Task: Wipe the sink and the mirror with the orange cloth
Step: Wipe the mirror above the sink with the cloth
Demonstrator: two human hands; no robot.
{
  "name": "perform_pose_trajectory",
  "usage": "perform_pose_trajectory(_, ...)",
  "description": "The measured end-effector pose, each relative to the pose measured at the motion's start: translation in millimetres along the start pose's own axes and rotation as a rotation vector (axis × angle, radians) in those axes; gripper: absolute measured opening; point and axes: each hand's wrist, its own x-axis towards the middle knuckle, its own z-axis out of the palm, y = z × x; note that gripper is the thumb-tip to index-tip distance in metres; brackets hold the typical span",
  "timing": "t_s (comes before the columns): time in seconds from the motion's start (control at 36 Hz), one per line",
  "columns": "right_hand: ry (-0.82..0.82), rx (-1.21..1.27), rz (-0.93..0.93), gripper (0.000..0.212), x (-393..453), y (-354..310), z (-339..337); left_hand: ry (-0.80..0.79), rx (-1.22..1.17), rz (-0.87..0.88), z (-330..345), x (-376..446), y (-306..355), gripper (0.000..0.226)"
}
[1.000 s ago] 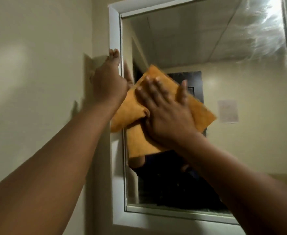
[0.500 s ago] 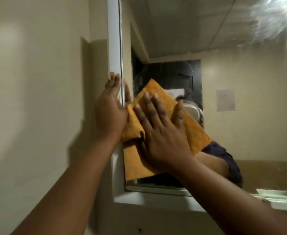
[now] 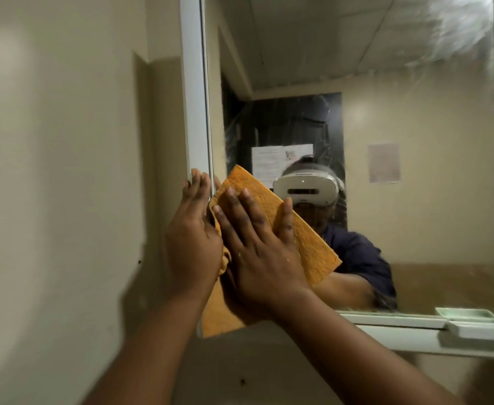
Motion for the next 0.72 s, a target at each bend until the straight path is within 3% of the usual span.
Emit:
perform_pose_trajectory(0.39, -0.089, 0.036, -0.025, 0.069, -57, -18, 12, -0.005, 0.044, 0.068, 3, -42, -18, 0.056)
perform_pose_trajectory(0.72, -0.147, 0.0, -0.114, 0.065, -78, 5, 5, 0.005, -0.048, 0.043, 20, -79, -28, 0.051)
